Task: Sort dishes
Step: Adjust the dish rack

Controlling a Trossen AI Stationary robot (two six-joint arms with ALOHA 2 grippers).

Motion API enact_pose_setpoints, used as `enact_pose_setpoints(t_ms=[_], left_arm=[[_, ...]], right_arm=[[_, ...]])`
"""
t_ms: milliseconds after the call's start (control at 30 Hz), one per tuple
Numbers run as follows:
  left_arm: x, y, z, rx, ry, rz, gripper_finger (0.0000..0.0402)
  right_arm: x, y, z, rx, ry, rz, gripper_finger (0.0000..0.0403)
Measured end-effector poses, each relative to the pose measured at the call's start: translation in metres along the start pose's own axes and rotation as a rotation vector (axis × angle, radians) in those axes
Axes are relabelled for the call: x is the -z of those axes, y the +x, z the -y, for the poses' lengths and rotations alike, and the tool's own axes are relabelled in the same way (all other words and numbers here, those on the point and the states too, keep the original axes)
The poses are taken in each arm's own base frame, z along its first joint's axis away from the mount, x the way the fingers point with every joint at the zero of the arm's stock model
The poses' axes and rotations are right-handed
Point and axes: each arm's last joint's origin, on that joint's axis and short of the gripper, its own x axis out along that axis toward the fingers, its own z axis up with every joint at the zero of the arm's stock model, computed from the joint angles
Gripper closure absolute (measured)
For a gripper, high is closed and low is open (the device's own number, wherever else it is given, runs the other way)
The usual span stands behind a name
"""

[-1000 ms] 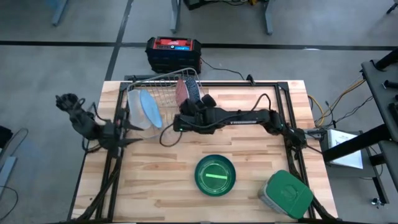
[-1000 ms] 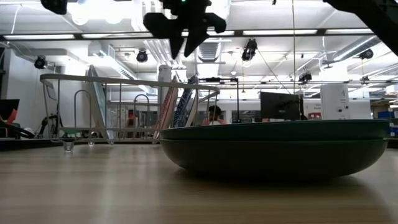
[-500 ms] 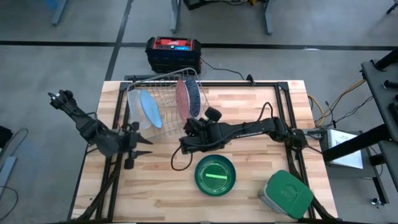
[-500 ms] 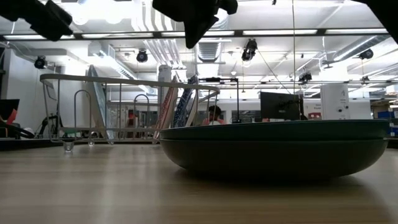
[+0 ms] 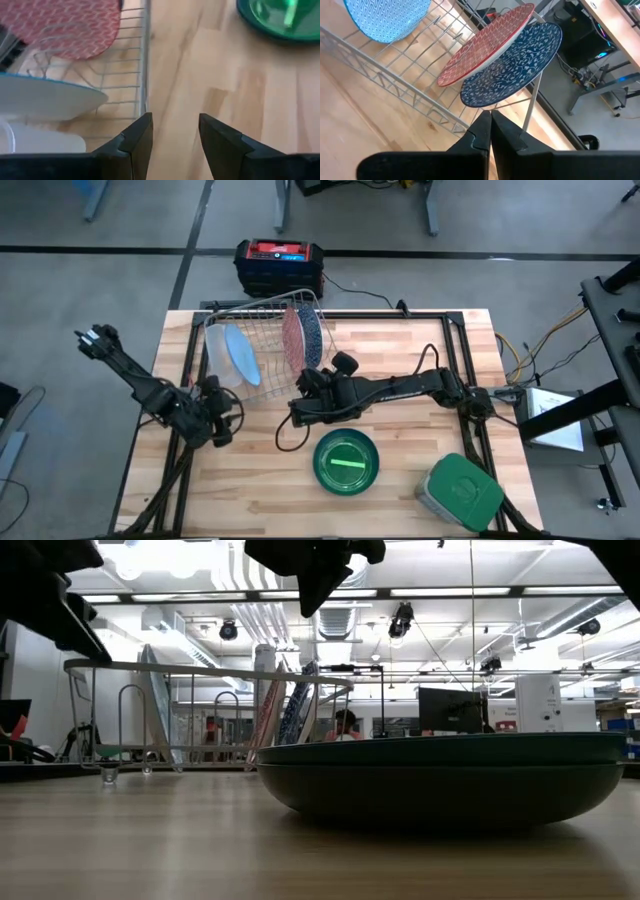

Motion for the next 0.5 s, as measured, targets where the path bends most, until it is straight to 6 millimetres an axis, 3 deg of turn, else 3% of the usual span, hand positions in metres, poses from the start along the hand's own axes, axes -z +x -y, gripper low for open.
enact_pose_setpoints(t_ms=[500], left_arm=[[0.009,0.002,-0.026,-0.244,-0.134,-0.065,0.0249]], right_arm=[[0.000,0.000,0.000,0.000,0.008,0.000,0.0401]])
